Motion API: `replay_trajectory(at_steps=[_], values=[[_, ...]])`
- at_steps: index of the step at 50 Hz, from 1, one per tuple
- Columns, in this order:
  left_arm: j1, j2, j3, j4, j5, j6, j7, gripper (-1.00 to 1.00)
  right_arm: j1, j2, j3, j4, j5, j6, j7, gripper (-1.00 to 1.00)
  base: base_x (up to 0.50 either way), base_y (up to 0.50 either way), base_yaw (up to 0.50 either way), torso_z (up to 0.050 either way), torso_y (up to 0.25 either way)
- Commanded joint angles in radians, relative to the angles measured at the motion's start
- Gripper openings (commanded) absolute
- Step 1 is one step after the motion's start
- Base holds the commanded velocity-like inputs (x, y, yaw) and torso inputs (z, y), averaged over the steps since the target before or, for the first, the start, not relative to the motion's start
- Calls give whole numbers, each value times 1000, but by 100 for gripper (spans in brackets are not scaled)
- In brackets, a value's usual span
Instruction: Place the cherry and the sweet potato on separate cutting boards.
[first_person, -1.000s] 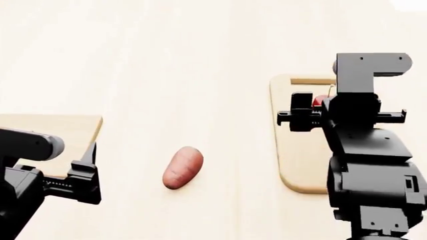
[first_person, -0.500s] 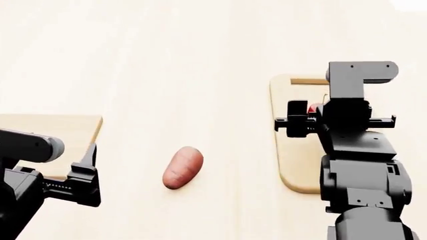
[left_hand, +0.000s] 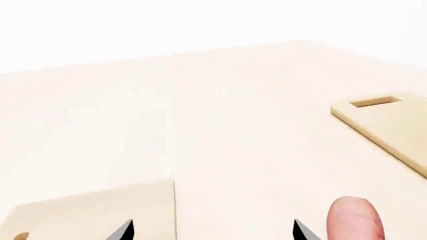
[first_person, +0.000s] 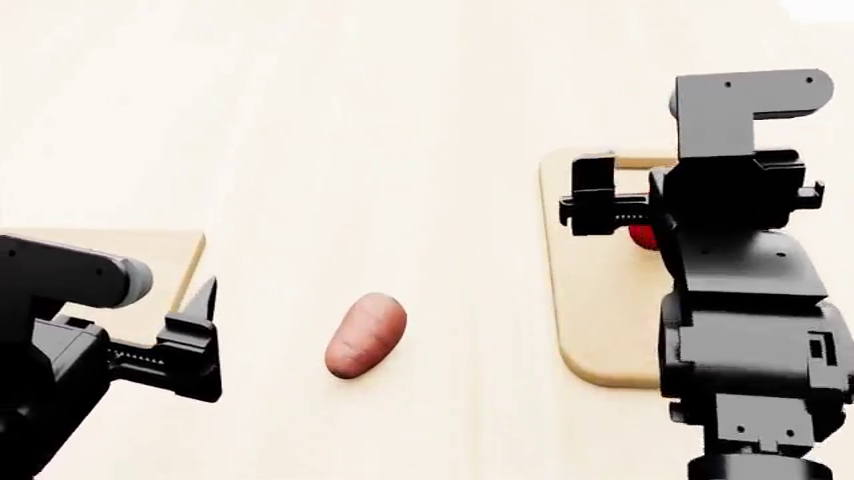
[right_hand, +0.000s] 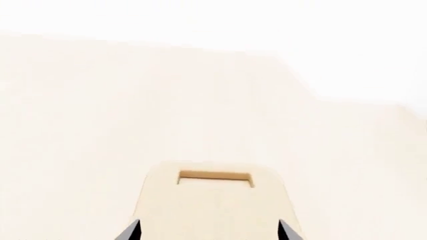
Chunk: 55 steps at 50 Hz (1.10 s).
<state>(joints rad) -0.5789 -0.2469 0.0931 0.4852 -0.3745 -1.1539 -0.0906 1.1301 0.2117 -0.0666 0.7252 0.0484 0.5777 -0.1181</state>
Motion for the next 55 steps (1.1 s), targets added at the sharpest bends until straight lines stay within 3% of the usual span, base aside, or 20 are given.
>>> replay_trajectory(at_steps=[1, 9, 12, 16, 23, 55], values=[[-135, 46, 31, -123, -30, 11, 45, 100, -289, 45, 58, -805, 40, 432, 8, 100, 0, 0, 0, 0, 0], [-301, 105, 122, -331, -66, -20, 134, 100, -423, 71, 67, -1093, 71, 610, -8, 100, 0, 0, 0, 0, 0], [-334, 100, 212, -399, -42, 1, 167, 100, -429, 74, 68, -1103, 76, 618, -12, 100, 0, 0, 0, 0, 0], [-361, 117, 247, -472, -49, -12, 193, 100, -426, 80, 77, -1119, 82, 635, -14, 100, 0, 0, 0, 0, 0], [-379, 149, 305, -668, -3, 95, 208, 100, -430, 101, 99, -1200, 95, 700, -21, 100, 0, 0, 0, 0, 0], [-334, 193, 444, -843, 1, 191, 223, 100, -514, 108, 144, -1247, 122, 689, -33, 100, 0, 0, 0, 0, 0]])
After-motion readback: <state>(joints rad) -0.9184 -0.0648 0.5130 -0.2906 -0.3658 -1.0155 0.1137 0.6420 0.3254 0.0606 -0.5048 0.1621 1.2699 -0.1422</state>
